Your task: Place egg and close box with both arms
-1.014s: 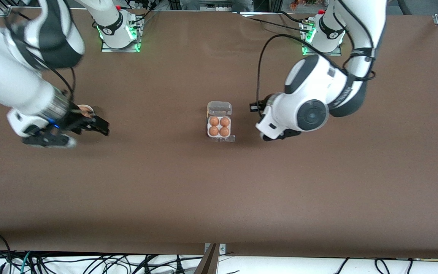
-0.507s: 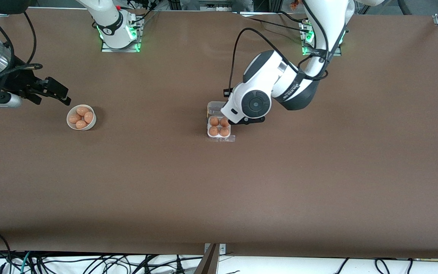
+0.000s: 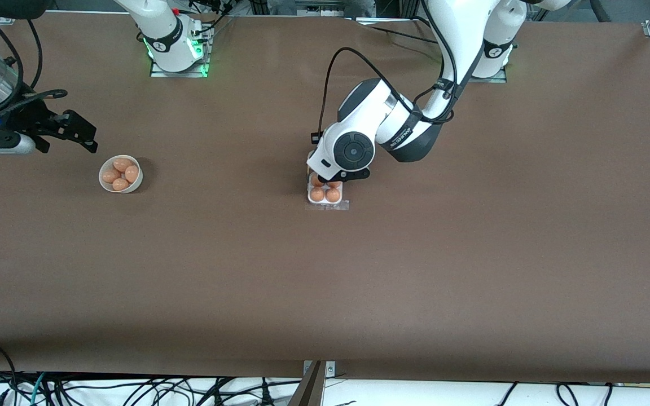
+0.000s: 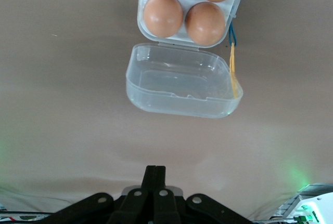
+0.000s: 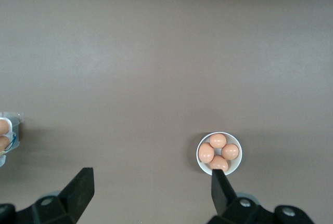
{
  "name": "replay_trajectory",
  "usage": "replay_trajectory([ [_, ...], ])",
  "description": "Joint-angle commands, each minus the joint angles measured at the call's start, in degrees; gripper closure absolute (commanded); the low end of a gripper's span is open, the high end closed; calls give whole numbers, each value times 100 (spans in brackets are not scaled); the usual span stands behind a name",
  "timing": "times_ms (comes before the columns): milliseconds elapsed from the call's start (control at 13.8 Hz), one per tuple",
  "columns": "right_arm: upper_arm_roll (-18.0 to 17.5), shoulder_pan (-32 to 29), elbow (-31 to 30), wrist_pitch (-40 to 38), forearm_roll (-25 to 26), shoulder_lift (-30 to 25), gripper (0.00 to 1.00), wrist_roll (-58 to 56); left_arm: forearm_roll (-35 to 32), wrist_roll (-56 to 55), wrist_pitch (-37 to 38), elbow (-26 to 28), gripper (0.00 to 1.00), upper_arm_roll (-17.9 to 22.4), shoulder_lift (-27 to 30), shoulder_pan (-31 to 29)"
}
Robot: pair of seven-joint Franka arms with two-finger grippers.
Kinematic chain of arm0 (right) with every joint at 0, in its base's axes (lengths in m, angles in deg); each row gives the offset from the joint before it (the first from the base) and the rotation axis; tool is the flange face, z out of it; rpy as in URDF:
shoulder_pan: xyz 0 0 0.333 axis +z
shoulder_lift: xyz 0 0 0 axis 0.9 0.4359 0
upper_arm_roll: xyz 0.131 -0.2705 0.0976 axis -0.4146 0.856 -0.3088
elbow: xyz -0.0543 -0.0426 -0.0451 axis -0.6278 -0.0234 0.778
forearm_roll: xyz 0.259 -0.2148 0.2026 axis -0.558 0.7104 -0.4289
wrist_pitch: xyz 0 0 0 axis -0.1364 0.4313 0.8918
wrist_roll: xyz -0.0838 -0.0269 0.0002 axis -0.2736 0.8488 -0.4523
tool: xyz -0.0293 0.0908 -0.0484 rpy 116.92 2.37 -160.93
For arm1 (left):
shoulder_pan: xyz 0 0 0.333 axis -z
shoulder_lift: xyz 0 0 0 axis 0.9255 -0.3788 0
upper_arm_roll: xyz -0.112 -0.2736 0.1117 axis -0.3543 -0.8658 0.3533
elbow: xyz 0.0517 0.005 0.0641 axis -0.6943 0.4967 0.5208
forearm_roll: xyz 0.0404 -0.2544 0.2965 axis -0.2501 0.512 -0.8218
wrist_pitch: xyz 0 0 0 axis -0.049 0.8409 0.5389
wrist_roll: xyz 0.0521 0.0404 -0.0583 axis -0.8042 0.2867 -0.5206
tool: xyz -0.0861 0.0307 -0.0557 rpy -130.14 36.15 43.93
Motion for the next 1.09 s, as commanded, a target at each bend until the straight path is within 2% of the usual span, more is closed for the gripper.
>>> replay_trajectory([
  [0, -131, -115, -34, -81, 88, -48, 0, -2, 172, -67, -2, -144, 100, 89, -167, 157],
  [579, -166, -106, 45, -81, 88, 58, 0, 6, 102, 20, -28, -144, 100, 97, -413, 227],
  [1014, -157, -114, 45, -90, 79, 67, 0, 15, 84, 38, -449, -162, 100, 220, -414, 166],
])
